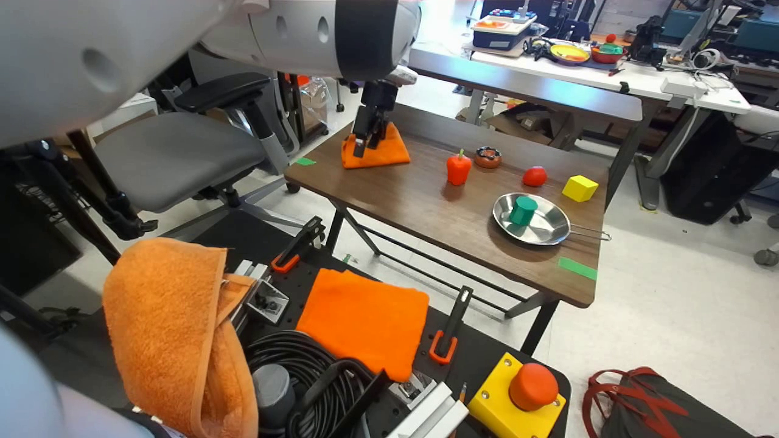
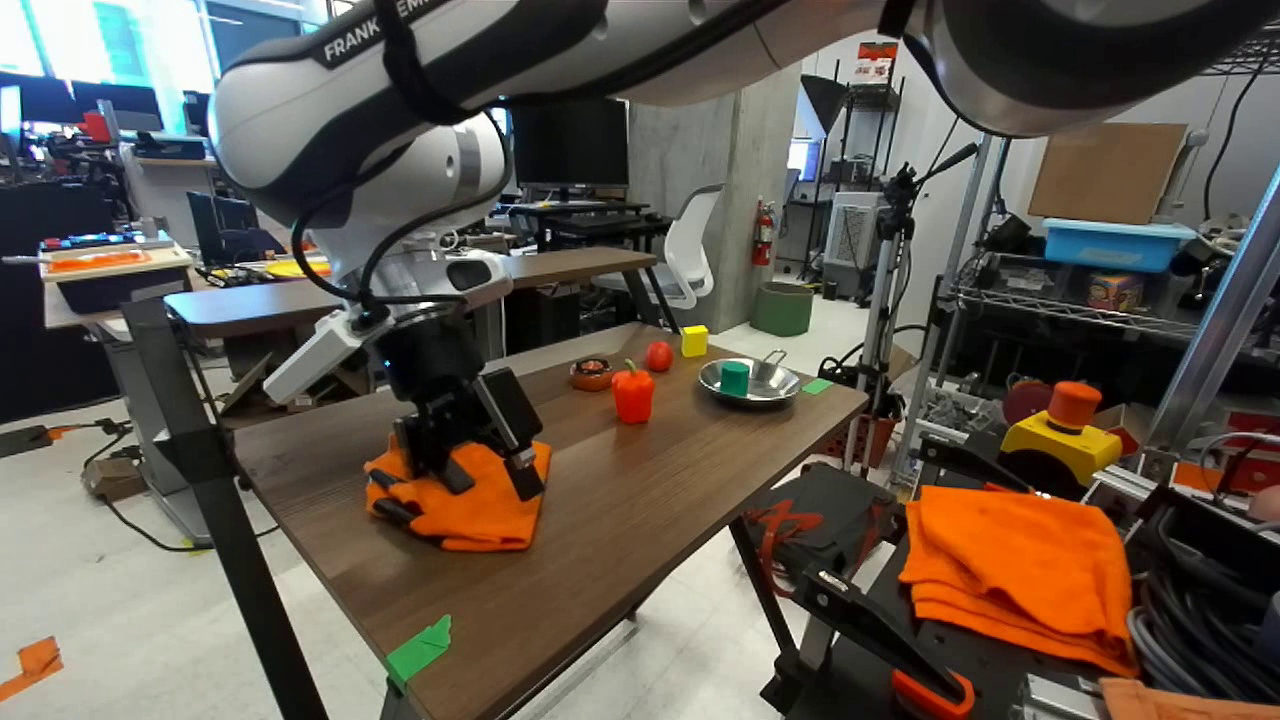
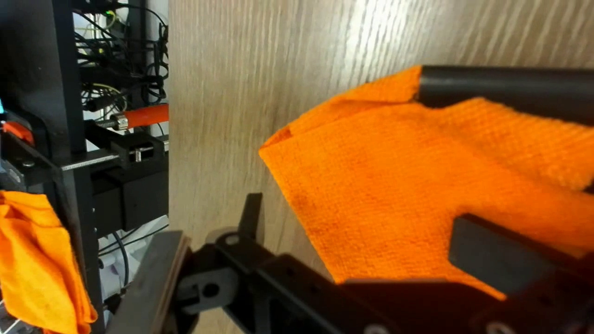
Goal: Slide the orange cloth forward
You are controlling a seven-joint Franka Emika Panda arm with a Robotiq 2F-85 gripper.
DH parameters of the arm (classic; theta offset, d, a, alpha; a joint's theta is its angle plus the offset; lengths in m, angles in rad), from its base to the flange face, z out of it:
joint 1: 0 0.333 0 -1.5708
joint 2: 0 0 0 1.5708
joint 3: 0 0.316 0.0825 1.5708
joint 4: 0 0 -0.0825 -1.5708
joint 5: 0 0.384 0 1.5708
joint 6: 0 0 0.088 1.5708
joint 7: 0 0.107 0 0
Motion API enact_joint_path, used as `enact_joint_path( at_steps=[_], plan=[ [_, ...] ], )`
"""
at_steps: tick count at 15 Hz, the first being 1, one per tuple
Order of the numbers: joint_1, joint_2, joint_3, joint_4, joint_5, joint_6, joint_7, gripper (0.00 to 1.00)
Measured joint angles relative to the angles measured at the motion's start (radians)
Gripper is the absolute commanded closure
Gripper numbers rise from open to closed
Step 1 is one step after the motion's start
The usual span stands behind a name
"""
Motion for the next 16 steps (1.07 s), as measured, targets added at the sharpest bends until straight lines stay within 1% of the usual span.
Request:
enact_joint_path(
  at_steps=[5, 9, 12, 14, 16],
  plan=[
    [-0.008, -0.002, 0.021, -0.004, 0.039, -0.051, 0.01, 0.0],
    [-0.01, -0.001, 0.064, -0.02, 0.085, -0.201, 0.011, 0.0],
    [-0.006, -0.001, 0.092, -0.042, 0.116, -0.313, 0.039, 0.0],
    [-0.005, -0.001, 0.098, -0.048, 0.123, -0.342, 0.052, 0.0],
    [-0.002, -0.001, 0.097, -0.042, 0.12, -0.339, 0.051, 0.0]
  ],
)
